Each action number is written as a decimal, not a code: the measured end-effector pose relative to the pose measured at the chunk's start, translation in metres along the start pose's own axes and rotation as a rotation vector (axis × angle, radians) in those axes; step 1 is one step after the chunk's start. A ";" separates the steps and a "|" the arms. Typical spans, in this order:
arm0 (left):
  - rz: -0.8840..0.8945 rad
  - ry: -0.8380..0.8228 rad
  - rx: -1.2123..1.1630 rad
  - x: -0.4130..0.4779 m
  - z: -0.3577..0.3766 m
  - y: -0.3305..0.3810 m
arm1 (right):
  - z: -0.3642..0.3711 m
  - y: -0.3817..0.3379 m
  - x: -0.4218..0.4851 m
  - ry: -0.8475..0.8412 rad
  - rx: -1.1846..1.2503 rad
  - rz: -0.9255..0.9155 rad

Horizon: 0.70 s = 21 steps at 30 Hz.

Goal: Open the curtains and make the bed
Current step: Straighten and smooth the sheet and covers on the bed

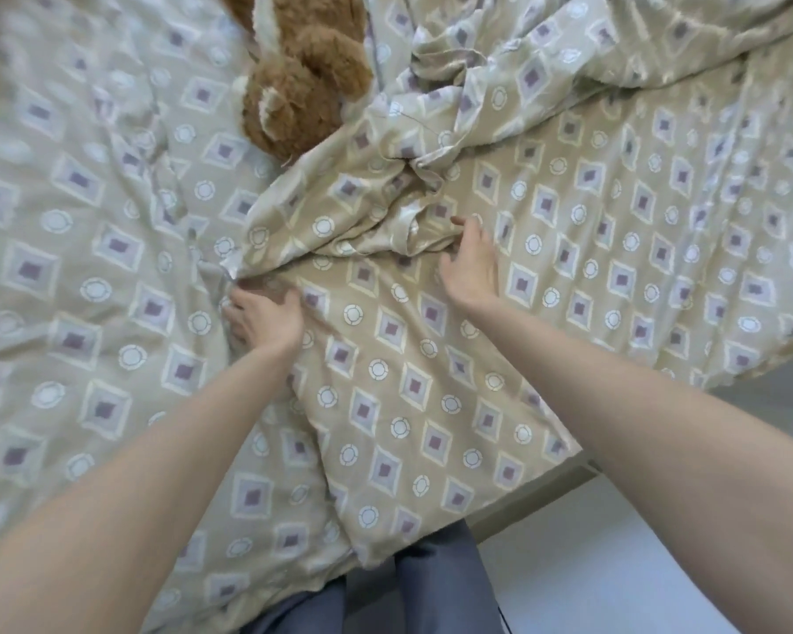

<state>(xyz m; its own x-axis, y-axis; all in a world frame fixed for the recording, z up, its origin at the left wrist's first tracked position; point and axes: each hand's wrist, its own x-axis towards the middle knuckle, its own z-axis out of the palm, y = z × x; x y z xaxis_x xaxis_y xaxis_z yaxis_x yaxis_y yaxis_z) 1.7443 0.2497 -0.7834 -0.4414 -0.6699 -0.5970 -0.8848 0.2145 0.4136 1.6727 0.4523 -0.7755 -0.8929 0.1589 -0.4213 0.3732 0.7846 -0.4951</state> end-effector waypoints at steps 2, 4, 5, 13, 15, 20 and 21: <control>-0.065 0.061 0.002 0.000 0.002 0.016 | -0.003 0.000 0.006 -0.026 -0.037 0.017; -0.117 0.112 -0.067 0.010 0.005 0.024 | -0.003 -0.004 0.020 -0.101 -0.092 -0.020; -0.127 0.127 -0.125 0.015 0.006 0.026 | -0.003 -0.006 0.027 -0.135 -0.111 -0.056; -0.052 0.307 -0.177 0.058 -0.009 0.037 | -0.007 -0.024 0.064 -0.032 0.028 0.054; -0.097 0.323 -0.175 0.070 -0.009 0.040 | 0.004 -0.021 0.078 -0.027 0.057 0.077; -0.011 0.355 -0.124 0.070 -0.005 0.038 | 0.012 -0.036 0.074 0.032 0.040 0.146; 0.014 0.365 -0.137 0.071 -0.007 0.035 | 0.013 -0.033 0.075 0.043 0.013 0.143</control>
<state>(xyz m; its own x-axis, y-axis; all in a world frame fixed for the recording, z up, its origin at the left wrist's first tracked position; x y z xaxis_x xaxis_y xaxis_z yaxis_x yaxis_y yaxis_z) 1.6832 0.2045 -0.8066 -0.3498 -0.8817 -0.3167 -0.8401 0.1456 0.5225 1.5966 0.4304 -0.8001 -0.8403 0.2942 -0.4553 0.5003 0.7443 -0.4424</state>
